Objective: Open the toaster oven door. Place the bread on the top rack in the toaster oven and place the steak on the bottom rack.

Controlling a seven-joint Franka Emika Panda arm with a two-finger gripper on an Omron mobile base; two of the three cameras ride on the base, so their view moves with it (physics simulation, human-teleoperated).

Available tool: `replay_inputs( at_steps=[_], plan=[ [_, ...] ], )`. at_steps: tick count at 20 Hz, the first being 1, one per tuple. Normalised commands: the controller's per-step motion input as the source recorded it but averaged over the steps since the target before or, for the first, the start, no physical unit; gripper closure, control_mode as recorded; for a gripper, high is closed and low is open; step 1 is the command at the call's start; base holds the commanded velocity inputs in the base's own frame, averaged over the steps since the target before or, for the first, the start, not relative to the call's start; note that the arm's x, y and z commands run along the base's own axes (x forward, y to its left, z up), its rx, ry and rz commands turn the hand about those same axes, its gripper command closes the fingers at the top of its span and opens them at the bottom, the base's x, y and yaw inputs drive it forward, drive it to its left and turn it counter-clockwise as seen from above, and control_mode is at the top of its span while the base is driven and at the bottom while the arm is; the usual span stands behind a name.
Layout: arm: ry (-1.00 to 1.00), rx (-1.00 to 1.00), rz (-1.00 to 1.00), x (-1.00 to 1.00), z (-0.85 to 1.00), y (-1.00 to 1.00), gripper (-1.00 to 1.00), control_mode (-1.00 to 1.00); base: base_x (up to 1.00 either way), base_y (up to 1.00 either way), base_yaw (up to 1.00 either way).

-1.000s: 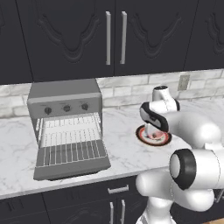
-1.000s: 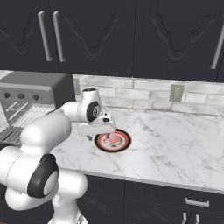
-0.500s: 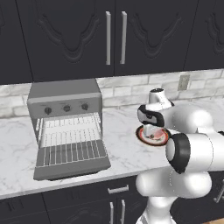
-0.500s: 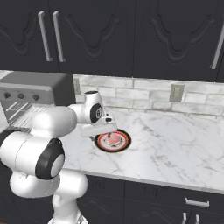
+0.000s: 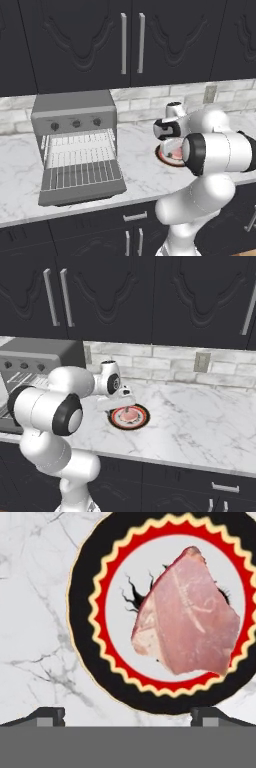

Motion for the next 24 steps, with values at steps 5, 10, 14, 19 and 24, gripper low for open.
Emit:
replay_inputs(
  at_steps=[5, 10, 14, 19, 24],
  plan=[
    [0.0, 0.0, 0.0, 0.22, -0.23, -0.12, -1.0, -1.0, 0.0, 0.0, 0.0],
    [0.0, 0.03, 0.0, 0.17, -0.26, -0.06, -1.0, -1.0, 0.0, 0.0, 0.0],
    [-0.01, 0.07, 0.0, -0.03, -0.24, -0.01, -1.0, -1.0, 0.0, 0.0, 0.0],
    [-0.03, 0.05, 0.0, 0.0, -0.22, -0.04, -1.0, -1.0, 0.0, 0.0, 0.0],
    [-0.03, 0.0, 0.0, 0.17, -0.12, 0.0, -1.0, -1.0, 0.0, 0.0, 0.0]
  ],
)
